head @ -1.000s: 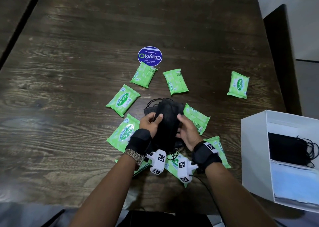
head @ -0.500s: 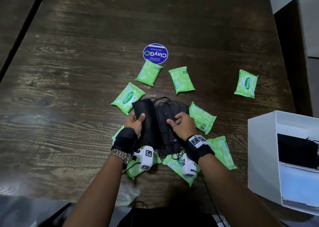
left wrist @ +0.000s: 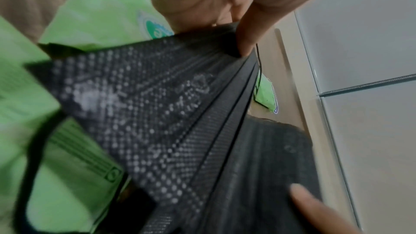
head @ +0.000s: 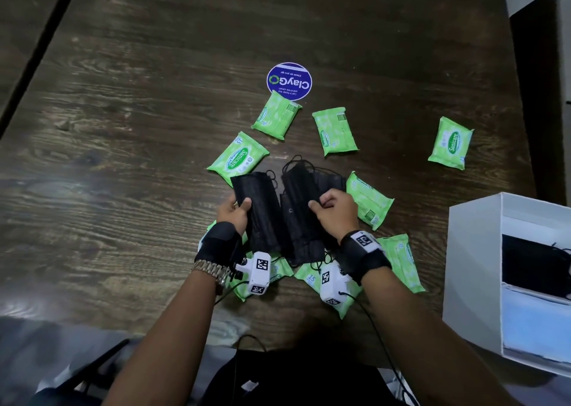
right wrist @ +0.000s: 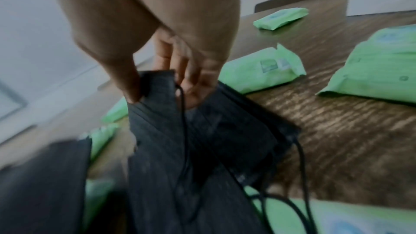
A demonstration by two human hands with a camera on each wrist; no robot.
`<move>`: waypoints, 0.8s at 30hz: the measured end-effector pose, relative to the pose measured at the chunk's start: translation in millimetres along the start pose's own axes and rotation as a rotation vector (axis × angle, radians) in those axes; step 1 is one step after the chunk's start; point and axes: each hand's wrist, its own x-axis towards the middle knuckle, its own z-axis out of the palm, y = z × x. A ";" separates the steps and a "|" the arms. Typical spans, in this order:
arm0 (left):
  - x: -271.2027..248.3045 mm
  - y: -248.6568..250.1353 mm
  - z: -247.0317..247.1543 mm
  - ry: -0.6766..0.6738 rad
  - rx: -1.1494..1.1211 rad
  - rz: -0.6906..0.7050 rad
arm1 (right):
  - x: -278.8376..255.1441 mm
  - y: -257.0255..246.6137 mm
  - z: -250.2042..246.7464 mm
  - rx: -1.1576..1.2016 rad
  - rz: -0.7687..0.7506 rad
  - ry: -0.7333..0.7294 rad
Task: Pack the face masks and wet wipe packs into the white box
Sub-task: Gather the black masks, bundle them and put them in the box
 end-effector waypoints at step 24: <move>-41.6 10.4 -1.5 -0.082 -0.015 -0.004 | -29.9 1.4 9.2 -0.543 0.149 -0.048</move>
